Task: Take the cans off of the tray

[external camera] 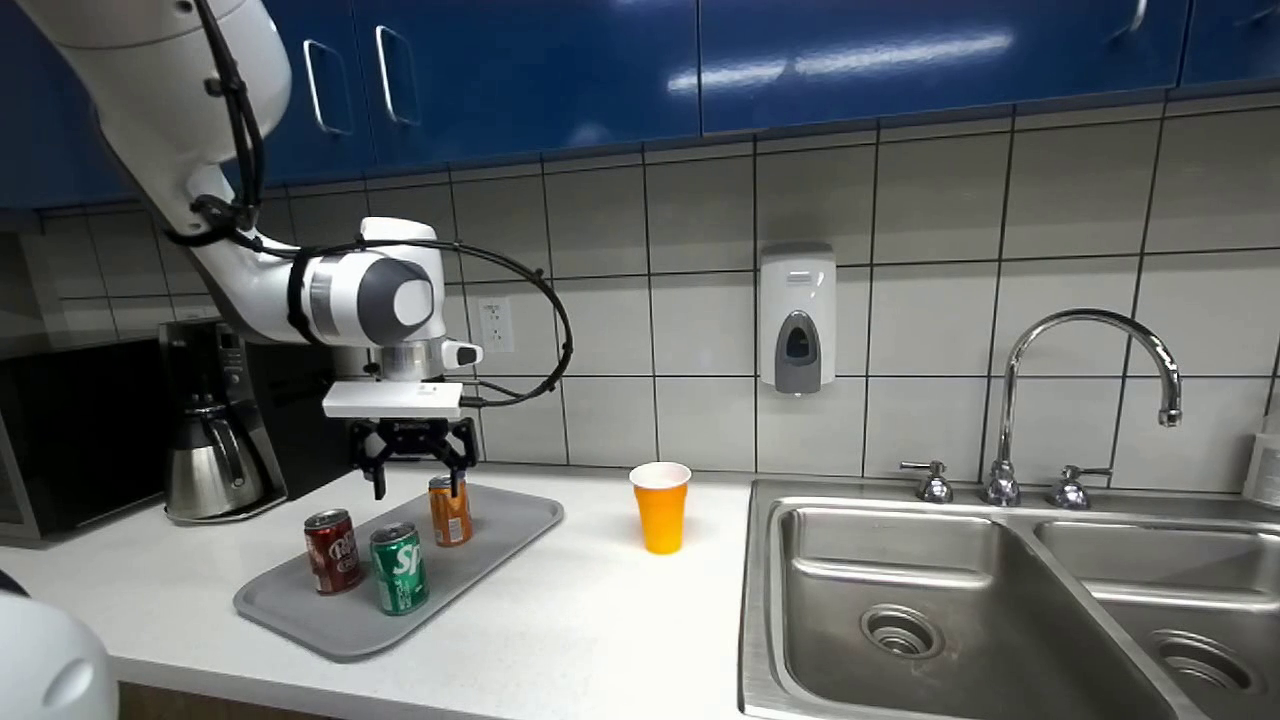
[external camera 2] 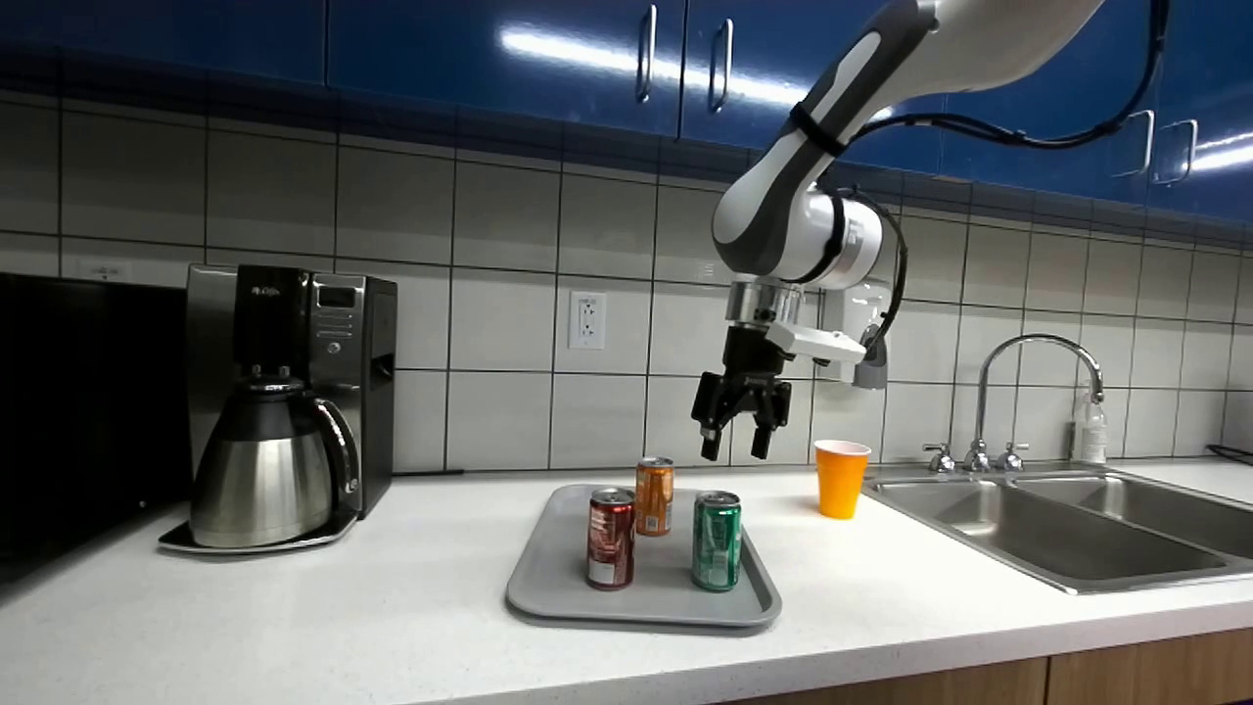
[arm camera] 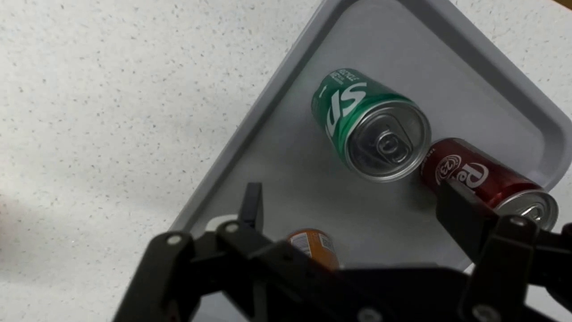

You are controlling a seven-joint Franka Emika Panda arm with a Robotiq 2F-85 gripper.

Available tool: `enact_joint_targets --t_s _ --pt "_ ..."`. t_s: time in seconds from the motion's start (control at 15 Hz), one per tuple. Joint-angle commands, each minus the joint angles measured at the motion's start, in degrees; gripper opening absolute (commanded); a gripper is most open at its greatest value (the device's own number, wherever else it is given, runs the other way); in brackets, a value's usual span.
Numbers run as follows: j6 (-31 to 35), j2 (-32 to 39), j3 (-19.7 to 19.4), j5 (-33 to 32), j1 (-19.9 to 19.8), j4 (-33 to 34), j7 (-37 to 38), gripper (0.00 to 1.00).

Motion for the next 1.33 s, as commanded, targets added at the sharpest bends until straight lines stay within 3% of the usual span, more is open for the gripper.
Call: enact_joint_targets --t_s 0.0,1.27 --pt "-0.11 4.53 1.13 -2.89 -0.05 5.12 2.72 1.00" --pt "-2.34 24.52 1.37 -12.05 1.51 25.82 3.56 1.00"
